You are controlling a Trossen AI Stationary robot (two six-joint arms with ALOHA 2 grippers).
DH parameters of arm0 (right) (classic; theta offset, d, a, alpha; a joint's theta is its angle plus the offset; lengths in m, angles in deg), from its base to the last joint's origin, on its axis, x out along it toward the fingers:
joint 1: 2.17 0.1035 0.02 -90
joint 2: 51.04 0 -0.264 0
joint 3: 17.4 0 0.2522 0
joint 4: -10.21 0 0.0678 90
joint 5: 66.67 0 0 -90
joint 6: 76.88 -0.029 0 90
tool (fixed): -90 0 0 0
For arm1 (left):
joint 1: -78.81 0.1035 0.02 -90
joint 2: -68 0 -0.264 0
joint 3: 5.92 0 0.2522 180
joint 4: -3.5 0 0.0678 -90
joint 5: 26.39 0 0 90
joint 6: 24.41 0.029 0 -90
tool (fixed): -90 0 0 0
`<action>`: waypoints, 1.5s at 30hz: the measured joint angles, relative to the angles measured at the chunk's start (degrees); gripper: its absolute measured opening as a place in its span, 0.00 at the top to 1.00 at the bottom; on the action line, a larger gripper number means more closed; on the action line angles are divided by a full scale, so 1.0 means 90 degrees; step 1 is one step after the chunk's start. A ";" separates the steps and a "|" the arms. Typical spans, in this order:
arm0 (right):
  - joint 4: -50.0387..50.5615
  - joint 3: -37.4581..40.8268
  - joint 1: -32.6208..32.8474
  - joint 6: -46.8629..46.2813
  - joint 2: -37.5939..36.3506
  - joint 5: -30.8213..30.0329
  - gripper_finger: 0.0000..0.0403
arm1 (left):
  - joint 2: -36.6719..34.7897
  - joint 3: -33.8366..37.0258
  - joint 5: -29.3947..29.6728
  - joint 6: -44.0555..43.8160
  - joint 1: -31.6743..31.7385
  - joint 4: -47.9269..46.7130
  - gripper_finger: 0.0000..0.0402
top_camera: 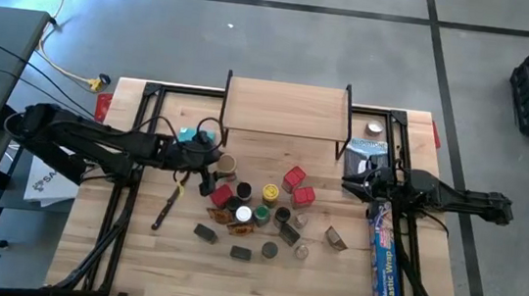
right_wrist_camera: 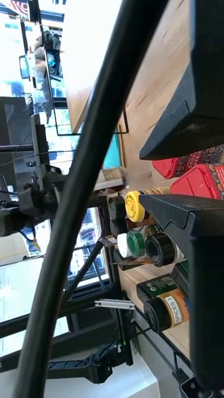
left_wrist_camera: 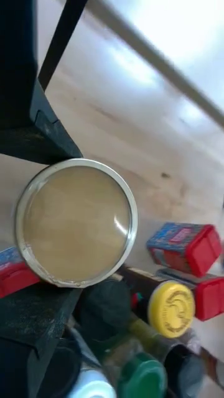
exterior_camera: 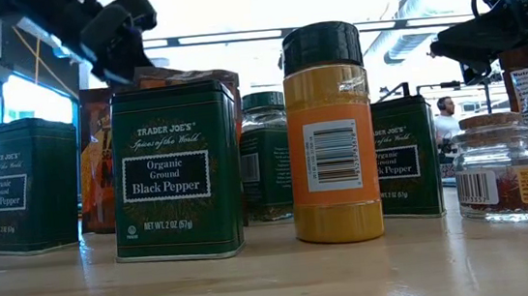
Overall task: Shelf spices
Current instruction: Put the gold seasoning bottle on the shelf
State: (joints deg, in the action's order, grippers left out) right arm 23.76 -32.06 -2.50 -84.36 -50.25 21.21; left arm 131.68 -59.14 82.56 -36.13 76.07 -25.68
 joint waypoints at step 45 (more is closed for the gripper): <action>0.0000 0.0001 0.0002 0.0001 0.0000 0.0000 0.77 | 0.3314 -0.5455 -0.3872 0.3531 0.5841 -0.2353 0.33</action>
State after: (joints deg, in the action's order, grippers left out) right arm 23.76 -32.05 -2.49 -84.35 -50.24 21.20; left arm 161.51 -108.24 47.72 -4.35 128.64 -46.85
